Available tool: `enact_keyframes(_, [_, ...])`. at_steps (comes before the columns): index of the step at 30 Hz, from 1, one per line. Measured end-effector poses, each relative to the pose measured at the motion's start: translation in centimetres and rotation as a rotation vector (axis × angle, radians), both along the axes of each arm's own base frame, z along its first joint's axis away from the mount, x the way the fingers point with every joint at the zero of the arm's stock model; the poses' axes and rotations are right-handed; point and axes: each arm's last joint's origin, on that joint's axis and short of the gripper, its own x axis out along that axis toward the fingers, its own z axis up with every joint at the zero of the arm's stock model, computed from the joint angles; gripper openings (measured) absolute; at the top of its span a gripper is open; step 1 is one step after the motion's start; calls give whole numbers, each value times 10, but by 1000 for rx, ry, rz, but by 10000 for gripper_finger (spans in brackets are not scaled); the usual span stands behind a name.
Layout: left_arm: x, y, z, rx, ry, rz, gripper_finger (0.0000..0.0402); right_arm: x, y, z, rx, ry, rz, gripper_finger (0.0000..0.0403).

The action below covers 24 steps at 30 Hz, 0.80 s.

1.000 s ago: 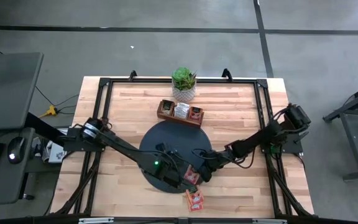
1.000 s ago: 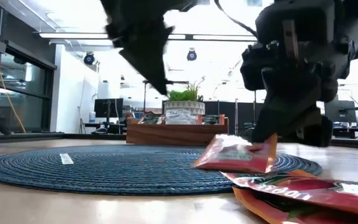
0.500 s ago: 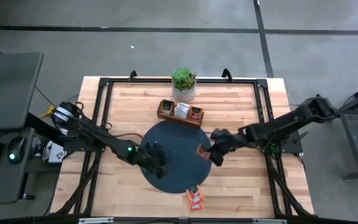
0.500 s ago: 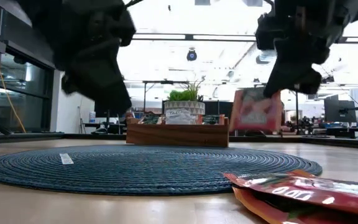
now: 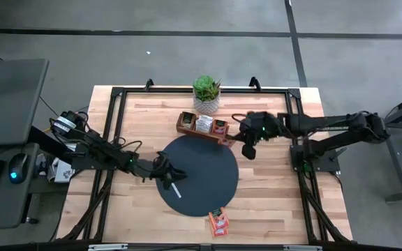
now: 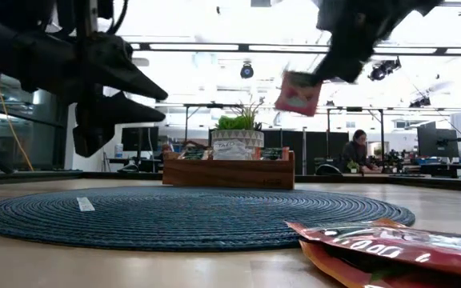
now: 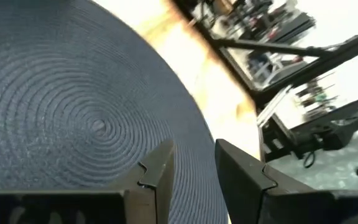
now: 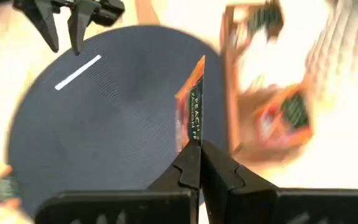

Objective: Pick & Place Tea
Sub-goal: Put the orange tea bag into the right section of the wooden organizer

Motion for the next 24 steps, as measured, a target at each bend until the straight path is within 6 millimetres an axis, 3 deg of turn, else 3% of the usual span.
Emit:
enact_keyframes(5, [-9, 13, -4, 6, -75, -10, 114, 12, -26, 18, -199, -10, 87, 0])
enact_keyframes(9, [-9, 23, -6, 61, -75, -24, 114, 20, -49, 17, -265, 27, 76, 0])
enact_keyframes(16, [-6, 32, -6, 220, -77, -28, 114, 37, -83, 0, -182, 118, 82, 0])
enact_keyframes(20, [-7, 31, -7, 364, -67, -66, 114, 51, -96, -6, -124, 180, 89, 0])
enact_keyframes(24, [-7, 31, -10, 399, -46, -78, 114, 66, -105, -11, -82, 251, 95, 0])
